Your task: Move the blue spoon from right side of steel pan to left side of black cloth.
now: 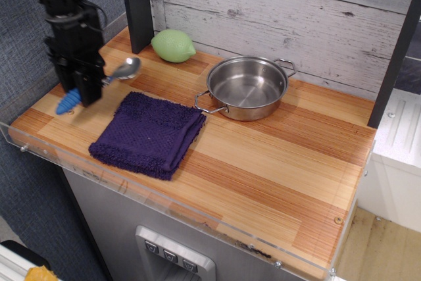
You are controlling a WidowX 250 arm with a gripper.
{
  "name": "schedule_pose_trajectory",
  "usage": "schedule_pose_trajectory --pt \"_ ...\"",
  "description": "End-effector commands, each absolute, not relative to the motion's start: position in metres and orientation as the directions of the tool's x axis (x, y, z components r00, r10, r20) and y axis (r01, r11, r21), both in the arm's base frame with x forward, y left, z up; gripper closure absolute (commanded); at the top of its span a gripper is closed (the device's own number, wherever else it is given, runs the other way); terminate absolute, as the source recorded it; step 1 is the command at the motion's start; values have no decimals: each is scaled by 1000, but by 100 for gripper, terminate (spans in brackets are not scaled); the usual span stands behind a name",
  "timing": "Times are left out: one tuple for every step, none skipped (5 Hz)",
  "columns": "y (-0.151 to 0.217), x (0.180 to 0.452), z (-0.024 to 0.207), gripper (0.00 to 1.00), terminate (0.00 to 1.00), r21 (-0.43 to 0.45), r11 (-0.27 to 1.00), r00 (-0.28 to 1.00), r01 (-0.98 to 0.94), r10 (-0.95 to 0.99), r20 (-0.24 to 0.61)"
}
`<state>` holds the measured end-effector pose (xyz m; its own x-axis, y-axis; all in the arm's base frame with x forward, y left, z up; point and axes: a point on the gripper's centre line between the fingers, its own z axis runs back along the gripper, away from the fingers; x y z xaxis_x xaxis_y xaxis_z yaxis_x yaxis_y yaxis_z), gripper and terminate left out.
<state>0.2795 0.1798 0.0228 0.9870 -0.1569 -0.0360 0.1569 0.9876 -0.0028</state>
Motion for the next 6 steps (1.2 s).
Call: schedule_pose_trajectory --pt "177 267 31 100 0 7 990 990 139 -138 -37" --pt "177 267 28 100 0 11 992 990 126 -125 -63" --pt "176 267 37 0 0 25 996 994 86 -84 -65" --pt "170 265 56 0 0 46 995 995 86 -84 -48" --pt "138 266 106 0 0 79 991 994 112 -110 -25" --pt "92 264 155 0 0 88 994 994 69 -75 76"
